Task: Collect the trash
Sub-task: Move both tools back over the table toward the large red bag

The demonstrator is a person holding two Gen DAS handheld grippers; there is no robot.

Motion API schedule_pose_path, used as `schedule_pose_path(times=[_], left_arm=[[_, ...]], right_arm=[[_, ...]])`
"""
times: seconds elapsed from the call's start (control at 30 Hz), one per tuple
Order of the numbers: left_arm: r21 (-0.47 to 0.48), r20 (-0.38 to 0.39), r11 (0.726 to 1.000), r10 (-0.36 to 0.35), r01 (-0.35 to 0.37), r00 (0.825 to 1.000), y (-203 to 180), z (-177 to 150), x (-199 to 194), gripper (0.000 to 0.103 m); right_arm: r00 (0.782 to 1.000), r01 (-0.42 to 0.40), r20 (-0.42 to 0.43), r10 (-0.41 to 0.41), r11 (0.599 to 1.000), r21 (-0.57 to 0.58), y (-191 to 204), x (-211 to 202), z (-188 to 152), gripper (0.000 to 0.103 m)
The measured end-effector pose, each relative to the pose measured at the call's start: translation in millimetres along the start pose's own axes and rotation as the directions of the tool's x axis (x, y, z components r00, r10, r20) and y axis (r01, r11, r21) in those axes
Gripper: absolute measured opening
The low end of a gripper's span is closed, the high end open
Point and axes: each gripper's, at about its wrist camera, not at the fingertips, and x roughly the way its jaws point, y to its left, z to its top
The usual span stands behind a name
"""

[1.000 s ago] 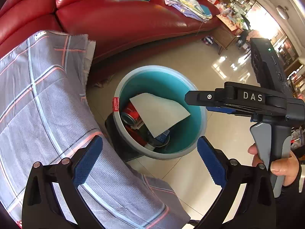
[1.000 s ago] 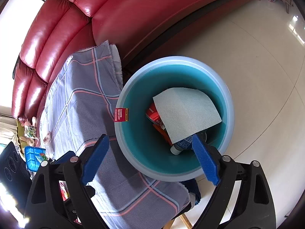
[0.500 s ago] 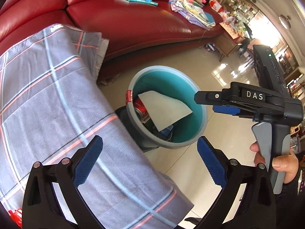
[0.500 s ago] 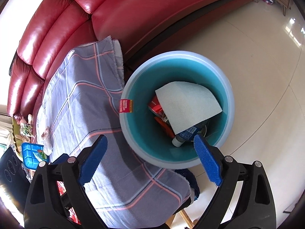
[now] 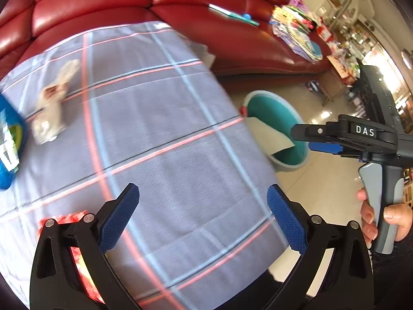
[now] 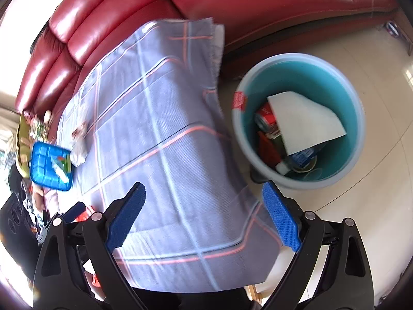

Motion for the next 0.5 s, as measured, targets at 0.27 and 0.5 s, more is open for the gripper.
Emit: schedule_pose_path(times=[0.27, 0.5], left_arm=[[-0.055, 0.004, 0.992, 0.112, -0.112, 0.994, 58.6, -57.4, -41.7, 0.099], [-0.165, -0.055, 0.979, 0.11, -0.118, 0.992, 102.3, -107.2, -39.1, 0.099]], right_arm=[[0.998, -0.02, -0.069, 0.01, 0.989, -0.149, 78.8, 16.6, -53.0, 0.088], [0.995, -0.034, -0.098, 0.014, 0.977, -0.209, 116.3, 31.4, -77.0, 0.093]])
